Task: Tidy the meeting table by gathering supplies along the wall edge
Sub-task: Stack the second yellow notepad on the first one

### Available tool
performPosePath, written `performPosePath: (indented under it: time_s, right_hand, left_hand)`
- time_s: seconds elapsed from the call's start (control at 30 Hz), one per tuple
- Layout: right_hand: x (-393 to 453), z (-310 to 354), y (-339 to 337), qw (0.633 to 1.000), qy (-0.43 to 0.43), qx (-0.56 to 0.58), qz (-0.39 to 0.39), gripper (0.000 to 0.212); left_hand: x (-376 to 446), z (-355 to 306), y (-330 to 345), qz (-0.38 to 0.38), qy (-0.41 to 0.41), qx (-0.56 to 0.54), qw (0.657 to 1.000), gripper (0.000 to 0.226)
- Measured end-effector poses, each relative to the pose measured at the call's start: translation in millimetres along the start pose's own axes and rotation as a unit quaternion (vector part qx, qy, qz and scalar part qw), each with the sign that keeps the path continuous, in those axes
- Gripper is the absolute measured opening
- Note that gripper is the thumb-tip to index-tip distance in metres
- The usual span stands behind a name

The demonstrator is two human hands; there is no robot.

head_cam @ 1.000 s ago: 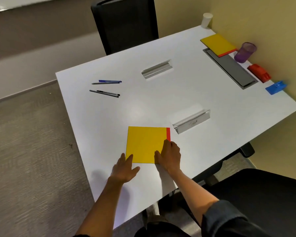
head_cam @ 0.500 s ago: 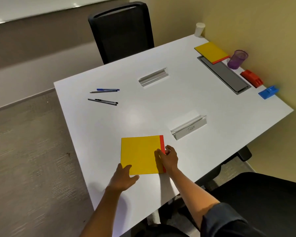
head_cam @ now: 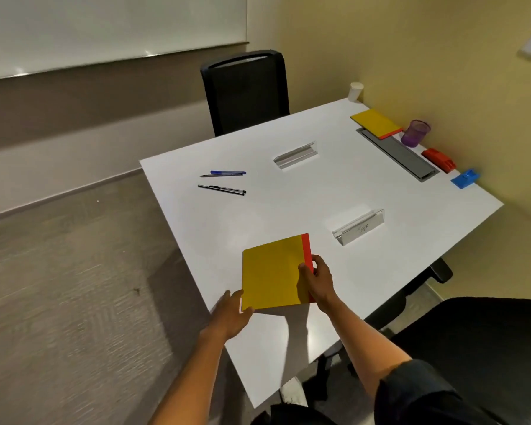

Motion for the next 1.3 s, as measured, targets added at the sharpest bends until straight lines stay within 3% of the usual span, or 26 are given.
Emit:
performPosePath:
  time_s: [0.17,0.3,0.57,0.73,0.83,0.93,1.0,1.13,1.3]
  right_hand:
    - [-45,46,62,0.999,-0.035,-0.002,0.004,0.036]
    - [-69,86,136,0.997,-0.057,0.021,0.052,0.046]
    - [-99,174,286,0.974,-0.119,0.052,0.188,0.038]
    - [-100,196,351,0.966,-0.110,0.074,0.221,0.024]
    - [-89,204,393,0.965,-0.082,0.089,0.231,0.031]
    - [-62,205,426,0.966,-0.067,0.098,0.230,0.028]
    - [-37,204,452,0.965,-0.049,0.109,0.234,0.033]
    - [26,217,501,0.963,-0.036,0.118,0.240,0.027]
    - [102,241,546,0.957,0.007,0.155,0.243,0.020]
  left_hand:
    - [-39,85,-66,-0.047,-0.008,-0.070,0.996,0.061]
    - [-66,159,-120,-0.100,-0.033,-0.080,0.991,0.063]
    - [-109,275,-202,-0.185,-0.094,-0.122,0.971,0.065]
    - [-111,319,-239,-0.211,-0.117,-0.206,0.948,0.061]
    - [-91,350,-261,-0.218,-0.136,-0.323,0.911,0.057]
    - [-64,364,-278,-0.204,-0.142,-0.453,0.856,0.031]
    - [-39,371,-294,-0.199,-0.146,-0.497,0.832,0.027]
    - [14,380,-342,-0.208,-0.164,-0.517,0.814,0.007]
    - [90,379,-417,-0.203,-0.186,-0.523,0.807,0.002]
Point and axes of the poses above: each hand's wrist, its own x-axis towards the middle knuckle, its own y-axis out of the palm, z = x × y, the point moved 10 cm from there along x, towards the middle knuckle, and after that the axes turned 8 degrees about -y, right-handed, at the moved point
